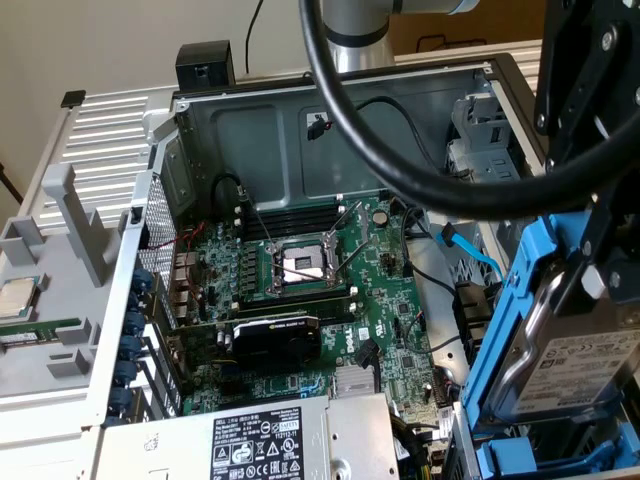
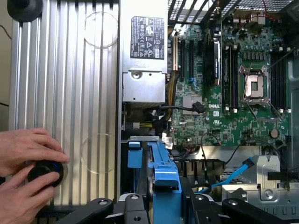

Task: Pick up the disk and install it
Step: 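Insert the disk into the insertion slot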

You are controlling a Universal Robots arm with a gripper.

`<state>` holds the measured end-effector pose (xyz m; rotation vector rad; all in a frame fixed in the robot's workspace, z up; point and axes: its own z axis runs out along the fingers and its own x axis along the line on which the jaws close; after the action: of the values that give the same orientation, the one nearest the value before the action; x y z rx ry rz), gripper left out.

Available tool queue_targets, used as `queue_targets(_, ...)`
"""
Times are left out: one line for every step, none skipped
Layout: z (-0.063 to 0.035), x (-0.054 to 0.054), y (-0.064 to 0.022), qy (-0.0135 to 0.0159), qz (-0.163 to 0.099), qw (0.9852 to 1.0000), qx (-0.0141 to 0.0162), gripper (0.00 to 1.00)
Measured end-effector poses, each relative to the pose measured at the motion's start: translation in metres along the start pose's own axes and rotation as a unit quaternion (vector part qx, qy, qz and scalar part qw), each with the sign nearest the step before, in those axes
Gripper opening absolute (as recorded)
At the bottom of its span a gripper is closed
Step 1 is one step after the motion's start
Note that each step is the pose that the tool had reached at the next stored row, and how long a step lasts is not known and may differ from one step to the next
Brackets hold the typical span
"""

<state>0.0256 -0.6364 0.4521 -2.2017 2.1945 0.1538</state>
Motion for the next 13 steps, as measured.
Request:
queue_targets(0.0000,0.0000,0.0000,0.0000,0.000,1.0000,0.0000,0.36)
queue_targets(0.0000,-0.0001,0.0000,0.0000,0.000,1.0000,0.0000,0.36)
queue_targets(0.0001,-0.0002,0.0001,-0.0001,0.000,1.0000,0.0001,0.36)
queue_targets(0.0002,-0.0004,0.0001,-0.0001,0.000,1.0000,0.0001,0.36)
queue_targets(0.0001,-0.0007,0.0003,0.0000,0.000,1.0000,0.0001,0.36)
queue_targets(0.0001,-0.0009,0.0005,0.0000,-0.001,1.0000,0.0001,0.36)
queue_targets(0.0002,-0.0011,0.0006,0.0000,-0.001,1.0000,0.0001,0.36)
queue_targets(0.0002,-0.0013,0.0007,0.0000,-0.001,1.0000,0.0001,0.36)
queue_targets(0.0003,-0.0014,0.0008,0.0000,-0.001,1.0000,0.0002,0.36)
queue_targets(0.0003,-0.0016,0.0008,0.0000,-0.002,1.0000,0.0001,0.36)
queue_targets(0.0002,-0.0020,0.0009,0.0001,-0.002,1.0000,0.0001,0.36)
queue_targets(0.0003,-0.0022,0.0009,0.0000,-0.002,1.0000,0.0001,0.36)
queue_targets(0.0003,-0.0022,0.0009,0.0000,-0.003,1.0000,0.0001,0.36)
